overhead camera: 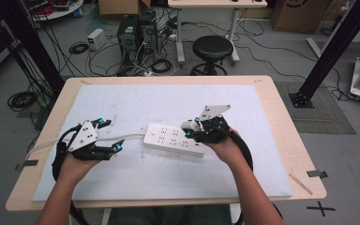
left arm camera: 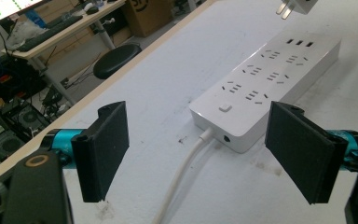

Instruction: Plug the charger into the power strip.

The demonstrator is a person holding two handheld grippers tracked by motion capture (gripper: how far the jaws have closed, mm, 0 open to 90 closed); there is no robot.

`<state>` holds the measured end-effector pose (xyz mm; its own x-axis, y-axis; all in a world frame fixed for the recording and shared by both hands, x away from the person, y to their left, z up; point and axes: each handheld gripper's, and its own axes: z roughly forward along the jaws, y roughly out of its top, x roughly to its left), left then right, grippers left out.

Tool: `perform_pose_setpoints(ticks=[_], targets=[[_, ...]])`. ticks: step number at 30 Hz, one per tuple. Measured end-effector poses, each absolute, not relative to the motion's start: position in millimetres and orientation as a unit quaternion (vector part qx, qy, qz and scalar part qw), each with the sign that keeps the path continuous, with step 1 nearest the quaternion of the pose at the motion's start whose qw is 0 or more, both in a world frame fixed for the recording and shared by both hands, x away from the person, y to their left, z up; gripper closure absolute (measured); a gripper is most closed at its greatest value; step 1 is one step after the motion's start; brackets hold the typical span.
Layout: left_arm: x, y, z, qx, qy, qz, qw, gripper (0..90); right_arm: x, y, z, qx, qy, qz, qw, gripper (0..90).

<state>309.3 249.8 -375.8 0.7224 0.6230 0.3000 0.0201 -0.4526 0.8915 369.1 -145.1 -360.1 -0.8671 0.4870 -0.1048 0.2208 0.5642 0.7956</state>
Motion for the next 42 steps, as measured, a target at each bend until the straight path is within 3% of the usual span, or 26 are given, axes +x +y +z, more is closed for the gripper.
perform_pose_setpoints(ticks=[15,42], targets=[[305,254,-381,0.795,0.205,0.309,0.479,21.6,387,-129,-345,0.141,0.924,0.325,0.147,62.9],[305,254,-382,0.798,0.206,0.308,0.476,21.6,430,-89,-339,0.058,0.989,0.124,0.062,63.0]])
